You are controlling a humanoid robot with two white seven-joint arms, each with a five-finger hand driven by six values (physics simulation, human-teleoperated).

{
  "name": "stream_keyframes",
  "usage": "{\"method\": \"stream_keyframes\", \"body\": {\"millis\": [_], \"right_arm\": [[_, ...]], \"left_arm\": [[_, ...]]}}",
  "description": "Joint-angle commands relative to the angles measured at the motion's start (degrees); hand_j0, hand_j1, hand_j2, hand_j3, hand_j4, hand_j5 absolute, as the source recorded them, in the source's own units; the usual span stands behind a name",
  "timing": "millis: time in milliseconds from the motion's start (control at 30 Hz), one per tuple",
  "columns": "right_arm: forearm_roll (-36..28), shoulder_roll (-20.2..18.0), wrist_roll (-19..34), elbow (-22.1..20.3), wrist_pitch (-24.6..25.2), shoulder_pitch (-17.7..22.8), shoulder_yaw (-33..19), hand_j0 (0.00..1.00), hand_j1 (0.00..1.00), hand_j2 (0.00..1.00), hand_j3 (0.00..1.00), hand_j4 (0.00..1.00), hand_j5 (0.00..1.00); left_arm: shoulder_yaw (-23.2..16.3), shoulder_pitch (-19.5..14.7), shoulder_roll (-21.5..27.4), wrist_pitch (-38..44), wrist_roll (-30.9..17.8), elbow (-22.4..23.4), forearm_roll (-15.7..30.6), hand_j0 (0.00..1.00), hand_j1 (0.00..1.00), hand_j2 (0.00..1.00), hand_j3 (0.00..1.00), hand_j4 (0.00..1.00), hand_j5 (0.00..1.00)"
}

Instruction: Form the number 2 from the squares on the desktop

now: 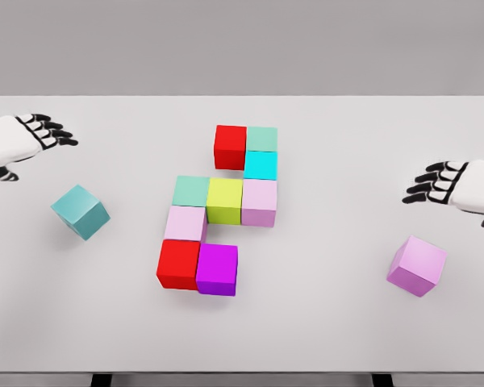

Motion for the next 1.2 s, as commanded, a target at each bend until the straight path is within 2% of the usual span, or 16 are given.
{"method": "stream_keyframes", "body": {"millis": [0, 133, 467, 600, 867, 1000, 1167], "right_arm": [[0.12, -1.09, 0.02, -0.15, 0.09, -0.08, 3.92, 1.00, 1.00, 1.00, 1.00, 1.00, 1.00], [1.09, -0.91, 0.11, -0.15, 0.09, -0.08, 5.24, 1.00, 1.00, 1.00, 1.00, 1.00, 1.00], [2.32, 3.39, 0.02, -0.15, 0.09, 0.09, 5.33, 1.00, 1.00, 1.00, 1.00, 1.00, 1.00], [2.49, 3.40, 0.11, -0.15, 0.09, 0.18, 6.39, 1.00, 1.00, 1.00, 1.00, 1.00, 1.00], [2.49, 3.92, 0.11, -0.15, 0.09, 0.62, 6.56, 1.00, 1.00, 1.00, 1.00, 1.00, 1.00], [2.49, 4.71, 0.20, -0.15, 0.09, 0.62, 7.88, 1.00, 1.00, 1.00, 1.00, 1.00, 1.00], [3.11, 5.15, 0.55, -0.15, 0.09, 0.71, 8.50, 1.00, 1.00, 1.00, 1.00, 1.00, 1.00]], "left_arm": [[-1.22, -0.09, 0.02, 0.02, 0.02, -0.01, 0.15, 1.00, 1.00, 1.00, 1.00, 1.00, 1.00], [-2.98, -0.44, -0.15, 0.02, -0.07, -0.10, 0.15, 1.00, 1.00, 1.00, 1.00, 1.00, 1.00], [-6.32, -0.61, -0.15, 0.02, 0.19, 0.17, 1.03, 1.00, 1.00, 1.00, 1.00, 1.00, 1.00], [-7.46, -0.61, 0.11, 0.02, 0.37, 0.43, 2.78, 1.00, 1.00, 1.00, 1.00, 1.00, 1.00], [-7.90, -0.61, 1.69, 0.02, 0.37, 0.43, 2.87, 1.00, 1.00, 1.00, 1.00, 1.00, 1.00], [-9.92, -0.61, 2.40, 0.02, 0.45, 0.69, 8.50, 1.00, 1.00, 1.00, 1.00, 1.00, 1.00], [-11.24, -0.53, 2.40, 0.02, 0.45, 1.13, 13.07, 1.00, 1.00, 1.00, 1.00, 1.00, 1.00]]}}
